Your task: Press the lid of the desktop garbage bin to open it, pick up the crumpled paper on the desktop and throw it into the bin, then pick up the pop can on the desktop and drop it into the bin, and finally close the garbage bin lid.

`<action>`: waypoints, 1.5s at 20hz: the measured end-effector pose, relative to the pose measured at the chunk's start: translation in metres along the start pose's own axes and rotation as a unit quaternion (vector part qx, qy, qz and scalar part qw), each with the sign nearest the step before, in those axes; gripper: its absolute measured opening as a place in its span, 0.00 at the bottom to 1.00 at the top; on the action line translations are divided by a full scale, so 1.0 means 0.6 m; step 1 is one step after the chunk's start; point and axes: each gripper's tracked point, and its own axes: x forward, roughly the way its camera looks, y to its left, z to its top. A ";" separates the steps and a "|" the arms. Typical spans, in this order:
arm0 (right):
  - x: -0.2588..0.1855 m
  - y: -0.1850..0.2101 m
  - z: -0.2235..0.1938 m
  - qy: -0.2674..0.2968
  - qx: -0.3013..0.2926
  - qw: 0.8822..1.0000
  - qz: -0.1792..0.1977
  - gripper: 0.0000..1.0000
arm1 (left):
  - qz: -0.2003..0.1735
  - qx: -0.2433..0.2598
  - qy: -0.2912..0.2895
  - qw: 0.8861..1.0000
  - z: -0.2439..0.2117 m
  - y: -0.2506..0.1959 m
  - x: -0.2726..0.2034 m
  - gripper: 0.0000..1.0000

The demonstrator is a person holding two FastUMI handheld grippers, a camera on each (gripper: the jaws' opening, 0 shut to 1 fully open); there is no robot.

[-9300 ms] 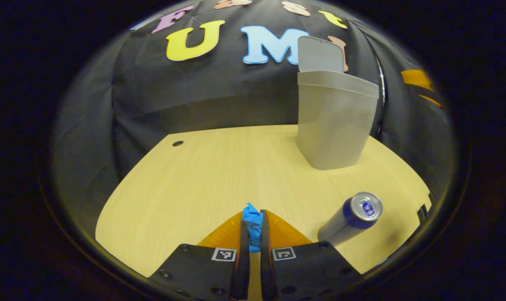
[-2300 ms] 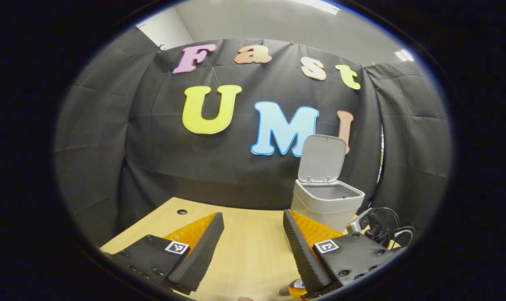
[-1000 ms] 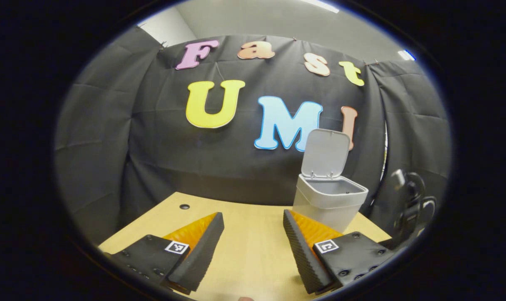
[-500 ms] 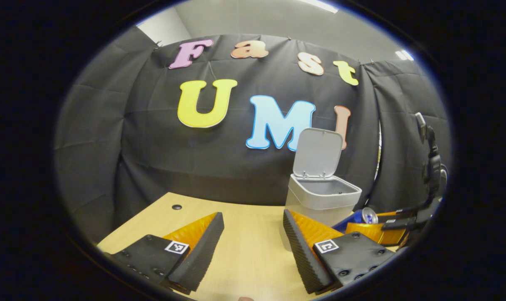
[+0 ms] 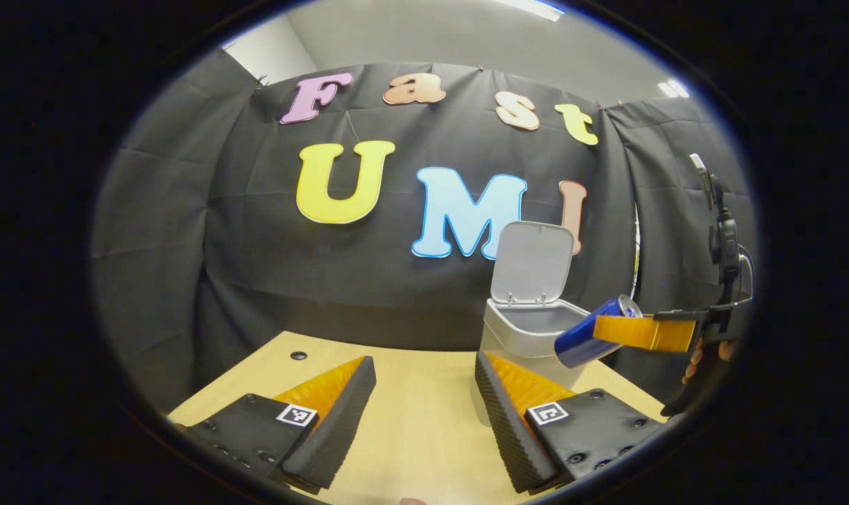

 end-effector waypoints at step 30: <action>0.144 -0.017 0.028 -0.013 -0.035 0.998 -0.041 0.87 | 0.023 -0.015 0.002 1.000 -0.009 0.016 0.002 0.94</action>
